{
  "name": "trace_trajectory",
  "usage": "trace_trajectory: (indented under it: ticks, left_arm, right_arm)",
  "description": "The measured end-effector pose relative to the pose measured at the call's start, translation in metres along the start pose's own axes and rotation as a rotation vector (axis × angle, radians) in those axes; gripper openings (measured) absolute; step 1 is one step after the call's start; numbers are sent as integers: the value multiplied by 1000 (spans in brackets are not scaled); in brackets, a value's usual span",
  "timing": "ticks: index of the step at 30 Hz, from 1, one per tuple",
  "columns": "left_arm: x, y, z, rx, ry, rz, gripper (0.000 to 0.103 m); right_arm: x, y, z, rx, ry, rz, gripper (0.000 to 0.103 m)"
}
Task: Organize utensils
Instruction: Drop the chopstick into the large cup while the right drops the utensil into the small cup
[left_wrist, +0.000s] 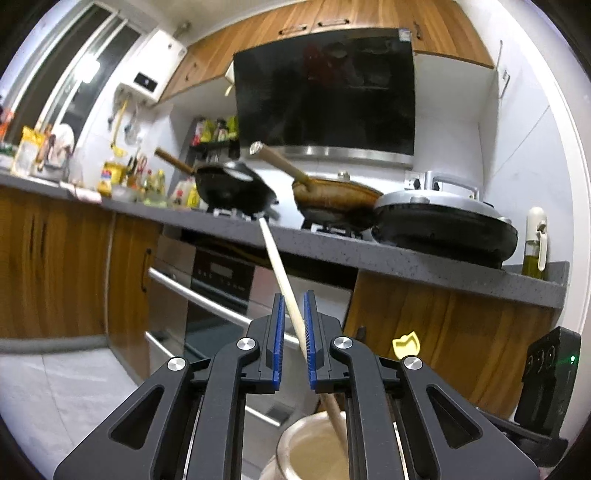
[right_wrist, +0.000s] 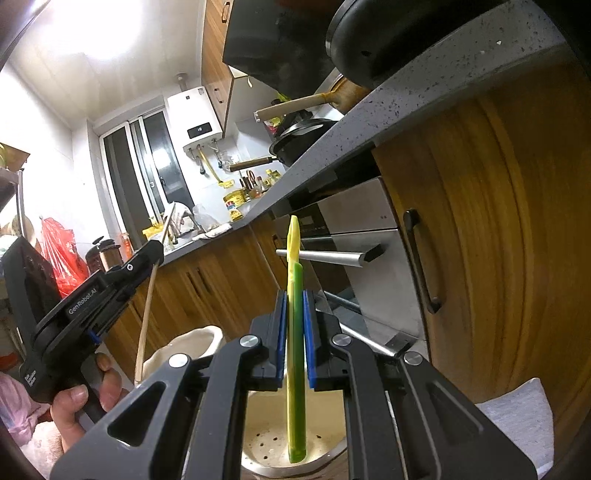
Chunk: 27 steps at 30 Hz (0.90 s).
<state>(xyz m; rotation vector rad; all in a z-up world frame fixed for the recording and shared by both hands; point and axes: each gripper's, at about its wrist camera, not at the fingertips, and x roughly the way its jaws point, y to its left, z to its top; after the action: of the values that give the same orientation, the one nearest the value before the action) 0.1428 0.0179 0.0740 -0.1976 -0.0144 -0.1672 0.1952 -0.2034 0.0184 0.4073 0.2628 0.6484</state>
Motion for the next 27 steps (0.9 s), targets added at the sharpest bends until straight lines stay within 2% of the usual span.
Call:
trace_trajectory:
  ticks: [6, 13, 20, 27]
  left_arm:
    - [11, -22, -4, 116, -10, 40, 7]
    - [11, -21, -8, 133, 11, 31, 7]
    - [-1, -16, -11, 143, 108, -18, 7]
    - [-9, -11, -16, 137, 215, -16, 7]
  right_arm:
    - [3, 4, -3, -33, -5, -8, 8]
    - [2, 4, -5, -47, 19, -33, 8]
    - [-4, -1, 0, -35, 89, -52, 8]
    - [-12, -3, 6, -40, 130, -88, 8]
